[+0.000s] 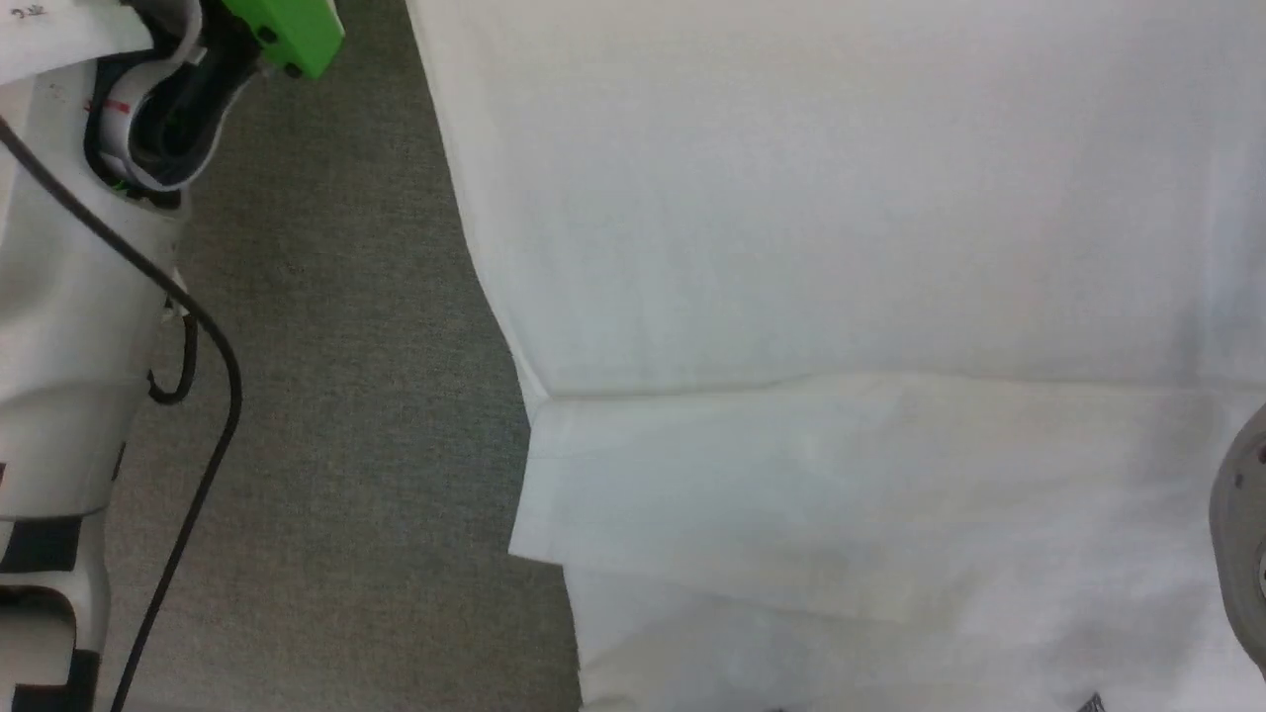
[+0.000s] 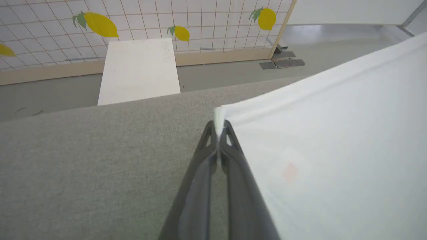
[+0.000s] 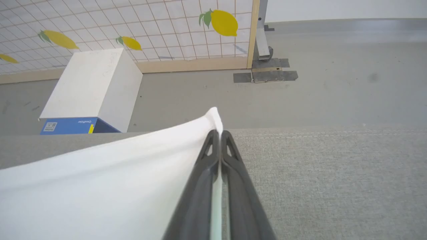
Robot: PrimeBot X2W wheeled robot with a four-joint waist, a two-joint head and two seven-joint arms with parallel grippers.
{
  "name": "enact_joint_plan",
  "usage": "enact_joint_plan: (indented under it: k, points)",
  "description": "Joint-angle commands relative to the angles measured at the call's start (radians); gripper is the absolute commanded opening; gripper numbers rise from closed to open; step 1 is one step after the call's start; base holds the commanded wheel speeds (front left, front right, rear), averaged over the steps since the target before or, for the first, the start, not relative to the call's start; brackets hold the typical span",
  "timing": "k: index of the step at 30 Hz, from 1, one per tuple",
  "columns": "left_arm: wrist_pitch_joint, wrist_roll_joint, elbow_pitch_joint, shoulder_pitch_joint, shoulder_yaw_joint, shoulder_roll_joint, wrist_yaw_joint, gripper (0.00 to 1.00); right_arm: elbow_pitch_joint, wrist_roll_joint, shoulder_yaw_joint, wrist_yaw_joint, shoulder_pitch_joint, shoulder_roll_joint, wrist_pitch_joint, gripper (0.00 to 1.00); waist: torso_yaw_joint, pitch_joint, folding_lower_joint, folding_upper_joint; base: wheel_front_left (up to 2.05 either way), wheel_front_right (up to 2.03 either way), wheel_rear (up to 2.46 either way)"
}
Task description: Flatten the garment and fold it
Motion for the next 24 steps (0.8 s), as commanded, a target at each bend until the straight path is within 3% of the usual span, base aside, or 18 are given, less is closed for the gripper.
enact_joint_plan:
  k: [1, 12, 18, 24]
  points:
    - [-0.037, 0.02, 0.01, -0.023, 0.018, 0.014, 0.015, 0.0, -0.011, 0.025, 0.0, -0.002, -0.009, -0.018, -0.029, 0.0, -0.027, -0.051, 0.0, 0.0, 0.0, 0.0, 0.0]
    - [-0.215, 0.057, -0.002, 0.056, 0.051, 0.047, 0.021, 0.0, -0.063, 0.222, 0.046, -0.002, 0.122, -0.091, -0.134, 0.0, -0.057, -0.213, 0.0, 0.0, 0.0, 0.0, 0.0]
    - [-0.291, 0.086, -0.122, 0.257, 0.035, 0.102, 0.031, 0.0, -0.199, 0.363, 0.086, -0.002, 0.356, -0.126, -0.109, 0.0, -0.064, -0.326, 0.0, 0.0, 0.0, 0.0, 0.0]
    - [-0.33, 0.091, -0.357, 0.577, 0.015, 0.146, 0.106, 0.0, -0.393, 0.469, 0.076, -0.002, 0.691, -0.105, -0.026, 0.0, -0.081, -0.449, 0.0, 0.0, 0.0, 0.0, 0.0]
